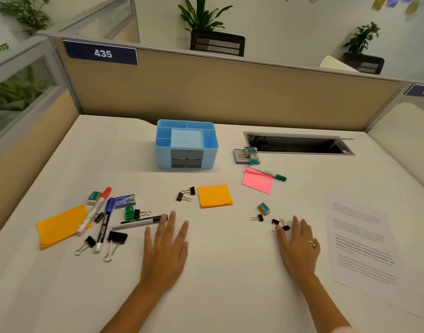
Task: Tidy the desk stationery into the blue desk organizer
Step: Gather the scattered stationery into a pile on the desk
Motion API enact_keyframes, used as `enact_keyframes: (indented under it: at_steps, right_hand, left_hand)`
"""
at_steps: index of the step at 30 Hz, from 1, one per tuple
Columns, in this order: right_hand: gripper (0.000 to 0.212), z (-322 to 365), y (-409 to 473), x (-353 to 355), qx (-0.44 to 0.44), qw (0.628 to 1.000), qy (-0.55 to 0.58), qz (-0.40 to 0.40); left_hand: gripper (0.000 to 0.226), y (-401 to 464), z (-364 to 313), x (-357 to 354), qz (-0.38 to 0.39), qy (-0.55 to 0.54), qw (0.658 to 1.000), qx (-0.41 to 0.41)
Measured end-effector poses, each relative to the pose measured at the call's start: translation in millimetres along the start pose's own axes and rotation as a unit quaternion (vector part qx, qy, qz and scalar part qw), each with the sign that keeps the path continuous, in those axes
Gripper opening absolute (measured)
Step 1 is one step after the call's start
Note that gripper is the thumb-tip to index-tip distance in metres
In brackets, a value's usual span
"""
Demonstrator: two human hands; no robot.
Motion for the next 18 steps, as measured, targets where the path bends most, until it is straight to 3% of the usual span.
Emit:
enact_keyframes:
  at_steps: [7, 11, 18]
  right_hand:
    - [0.083, 35.6, 58.7, -19.5, 0.102, 0.993, 0.034, 0.045]
    - [0.086, 63.1, 91.7, -30.4, 0.178, 0.982, 0.012, 0.062]
    - [0.099, 80.2, 135.4, -39.9, 0.202, 0.977, -0.015, 0.066]
  left_hand:
    - [0.062, 17.8, 13.3, 0.4, -0.016, 0.025, 0.993, 0.115]
    - [0.064, 22.8, 21.7, 2.3, -0.014, 0.028, 0.989, 0.145]
    - [0.067, 26.1, 31.0, 3.0, 0.011, 0.024, 0.989, 0.148]
Point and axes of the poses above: each hand's wrist, its own y-axis towards the middle knuckle, its own x-axis out of the back of the hand, z = x × y, the point moved 3 cm from there along y, towards the middle knuckle, and after that the axes turned 4 degrees about -z, right-handed, at the moved point
